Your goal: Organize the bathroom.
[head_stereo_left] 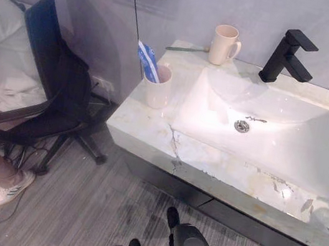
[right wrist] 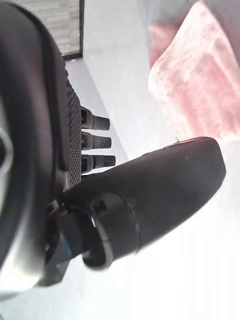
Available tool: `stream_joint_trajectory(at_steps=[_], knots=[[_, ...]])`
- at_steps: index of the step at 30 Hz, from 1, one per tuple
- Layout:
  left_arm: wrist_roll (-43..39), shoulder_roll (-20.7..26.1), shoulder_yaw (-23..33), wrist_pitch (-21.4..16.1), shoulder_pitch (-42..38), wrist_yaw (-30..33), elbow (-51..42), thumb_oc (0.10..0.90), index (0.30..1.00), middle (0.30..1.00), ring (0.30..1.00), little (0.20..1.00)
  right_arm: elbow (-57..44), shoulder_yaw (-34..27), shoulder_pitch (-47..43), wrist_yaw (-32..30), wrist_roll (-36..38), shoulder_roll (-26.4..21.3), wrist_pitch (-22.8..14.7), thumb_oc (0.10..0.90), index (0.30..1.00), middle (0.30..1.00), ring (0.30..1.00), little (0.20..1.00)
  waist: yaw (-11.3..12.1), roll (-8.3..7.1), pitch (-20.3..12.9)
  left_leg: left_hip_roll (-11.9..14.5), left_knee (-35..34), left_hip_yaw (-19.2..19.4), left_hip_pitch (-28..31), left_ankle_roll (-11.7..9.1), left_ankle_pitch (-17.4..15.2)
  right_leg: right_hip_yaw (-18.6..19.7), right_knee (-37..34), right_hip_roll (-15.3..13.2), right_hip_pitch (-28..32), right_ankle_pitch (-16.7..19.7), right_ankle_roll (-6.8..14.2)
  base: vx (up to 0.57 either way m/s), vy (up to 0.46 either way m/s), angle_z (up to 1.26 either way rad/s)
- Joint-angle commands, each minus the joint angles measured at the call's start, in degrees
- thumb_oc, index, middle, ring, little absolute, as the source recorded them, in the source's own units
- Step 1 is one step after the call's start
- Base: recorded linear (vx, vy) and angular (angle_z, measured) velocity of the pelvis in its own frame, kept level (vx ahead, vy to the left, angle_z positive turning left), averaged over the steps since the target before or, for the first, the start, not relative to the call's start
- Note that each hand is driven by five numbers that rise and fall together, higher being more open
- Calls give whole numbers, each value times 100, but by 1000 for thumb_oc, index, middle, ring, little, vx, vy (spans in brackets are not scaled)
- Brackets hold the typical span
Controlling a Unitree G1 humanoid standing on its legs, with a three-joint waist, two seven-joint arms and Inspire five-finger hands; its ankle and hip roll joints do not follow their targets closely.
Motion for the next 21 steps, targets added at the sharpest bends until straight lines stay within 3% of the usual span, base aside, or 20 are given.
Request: stream_joint_trajectory(at_steps=[1,9,21], knots=[[-38,375,134,75,242,76,354,800,900,900,900,900,-121,-293,-17,-673,-1076,-649,-632,800,900,900,900,900,255,-462,-284,211,603,-49,-273,19,-550,159,247,-526,-436,-120,605,0,0,0],[-4,393,190,96,238,44,365,800,900,900,900,900,255,-555,416,-1117,-1180,-476,-593,800,900,900,900,900,172,-440,-263,205,646,-7,-295,38,-580,191,320,-497,-510,-112,609,0,0,0],[-72,410,218,128,141,69,374,800,900,900,900,900,921,-954,851,-1380,-462,20,-896,800,900,900,900,900,32,-409,-290,218,698,104,-362,55,-603,291,328,-430,-565,-104,600,-2,-1,-3]])
